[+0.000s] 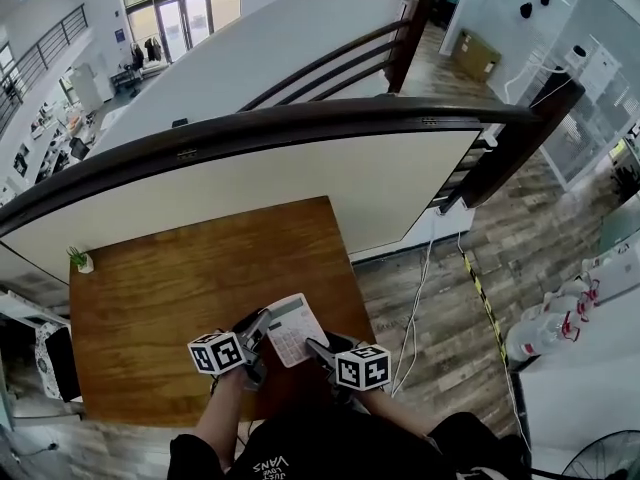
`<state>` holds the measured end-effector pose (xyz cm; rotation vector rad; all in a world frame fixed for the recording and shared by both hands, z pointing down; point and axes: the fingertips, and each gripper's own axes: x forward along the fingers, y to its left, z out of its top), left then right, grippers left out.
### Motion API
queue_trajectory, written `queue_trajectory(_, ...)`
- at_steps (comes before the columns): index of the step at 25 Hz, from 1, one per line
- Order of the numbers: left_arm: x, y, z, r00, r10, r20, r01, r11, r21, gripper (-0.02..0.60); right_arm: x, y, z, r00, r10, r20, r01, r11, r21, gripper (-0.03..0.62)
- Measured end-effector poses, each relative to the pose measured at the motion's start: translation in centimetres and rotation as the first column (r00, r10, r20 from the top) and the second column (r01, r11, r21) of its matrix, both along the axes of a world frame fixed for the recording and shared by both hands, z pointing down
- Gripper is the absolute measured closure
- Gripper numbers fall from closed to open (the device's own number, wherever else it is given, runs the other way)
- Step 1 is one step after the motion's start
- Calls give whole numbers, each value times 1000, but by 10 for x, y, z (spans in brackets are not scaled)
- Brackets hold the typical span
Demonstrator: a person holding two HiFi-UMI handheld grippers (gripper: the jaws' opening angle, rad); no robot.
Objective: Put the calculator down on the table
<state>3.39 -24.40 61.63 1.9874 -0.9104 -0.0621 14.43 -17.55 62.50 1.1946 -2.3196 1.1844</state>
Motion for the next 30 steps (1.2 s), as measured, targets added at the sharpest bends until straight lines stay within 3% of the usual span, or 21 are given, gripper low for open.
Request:
queue_trajectory(11, 11, -55, 16, 995, 68, 69, -69, 998, 7, 508, -3, -48, 26, 994, -57, -92, 56, 998, -17, 395)
queue_trajectory(30, 11, -113, 54, 988, 128, 83, -126, 992, -26, 508, -8, -102, 60, 993, -32, -113, 23, 996, -83, 395)
